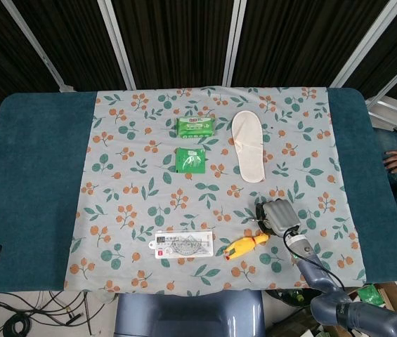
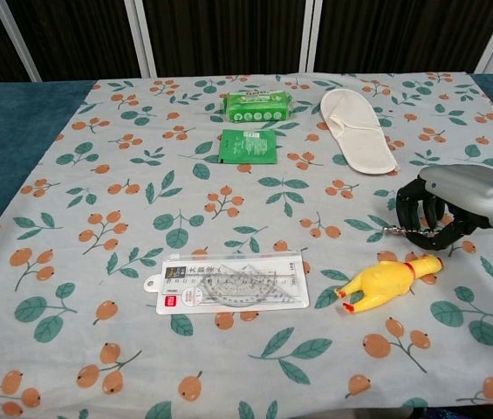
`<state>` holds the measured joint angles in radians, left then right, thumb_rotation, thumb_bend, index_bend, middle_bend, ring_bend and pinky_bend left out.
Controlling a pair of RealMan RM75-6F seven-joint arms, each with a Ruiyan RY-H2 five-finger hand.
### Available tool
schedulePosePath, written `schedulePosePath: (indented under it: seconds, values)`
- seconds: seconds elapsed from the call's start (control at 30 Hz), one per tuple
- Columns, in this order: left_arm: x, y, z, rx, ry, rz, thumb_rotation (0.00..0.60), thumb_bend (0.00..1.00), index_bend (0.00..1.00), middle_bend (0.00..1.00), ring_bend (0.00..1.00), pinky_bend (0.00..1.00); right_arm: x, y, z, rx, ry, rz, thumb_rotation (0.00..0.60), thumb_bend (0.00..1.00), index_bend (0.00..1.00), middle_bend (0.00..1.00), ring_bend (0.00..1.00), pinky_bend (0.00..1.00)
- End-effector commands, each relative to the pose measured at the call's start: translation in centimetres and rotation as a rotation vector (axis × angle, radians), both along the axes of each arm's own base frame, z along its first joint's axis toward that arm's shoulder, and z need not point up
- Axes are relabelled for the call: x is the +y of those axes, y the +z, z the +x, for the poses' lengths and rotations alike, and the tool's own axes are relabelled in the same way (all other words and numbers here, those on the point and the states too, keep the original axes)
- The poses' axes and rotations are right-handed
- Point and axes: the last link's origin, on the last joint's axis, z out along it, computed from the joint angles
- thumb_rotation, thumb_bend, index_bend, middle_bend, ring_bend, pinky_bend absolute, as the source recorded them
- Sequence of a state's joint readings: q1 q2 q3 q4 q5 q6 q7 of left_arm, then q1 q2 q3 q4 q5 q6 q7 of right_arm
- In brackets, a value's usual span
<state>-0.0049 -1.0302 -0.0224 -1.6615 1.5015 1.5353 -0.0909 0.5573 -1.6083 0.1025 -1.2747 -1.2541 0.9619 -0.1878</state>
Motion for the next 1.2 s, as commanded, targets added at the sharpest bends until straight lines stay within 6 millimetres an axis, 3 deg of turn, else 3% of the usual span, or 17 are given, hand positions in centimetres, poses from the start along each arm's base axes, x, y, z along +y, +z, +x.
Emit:
schedulePosePath:
  seconds: [0.03, 0.87, 1.2]
  values:
    - [0.0, 0.0, 0.0, 0.0, -0.001, -0.001, 0.6, 0.29, 0.02, 0.03, 0.01, 0.0, 0.0, 0.0, 0.0, 0.002, 0.0, -0.002, 0.6, 0.36, 0.58, 0.51, 0.52, 0.41]
    - [-0.1, 0.1, -0.1, 0.001, 0.001, -0.001, 0.6, 0.29, 0.02, 0.03, 0.01, 0.0, 0.1, 0.0, 0.2, -0.004, -0.002, -0.001, 0.6, 0.35, 0.58, 0.51, 0.52, 0.41]
    - [-0.1, 0.1, 0.0, -0.003, -0.001, -0.002, 0.6, 0.29, 0.02, 0.03, 0.01, 0.0, -0.2, 1.5, 0.8, -0.008, 0.016, -0.017, 0.6, 0.35, 0.58, 0.51, 0.52, 0.41]
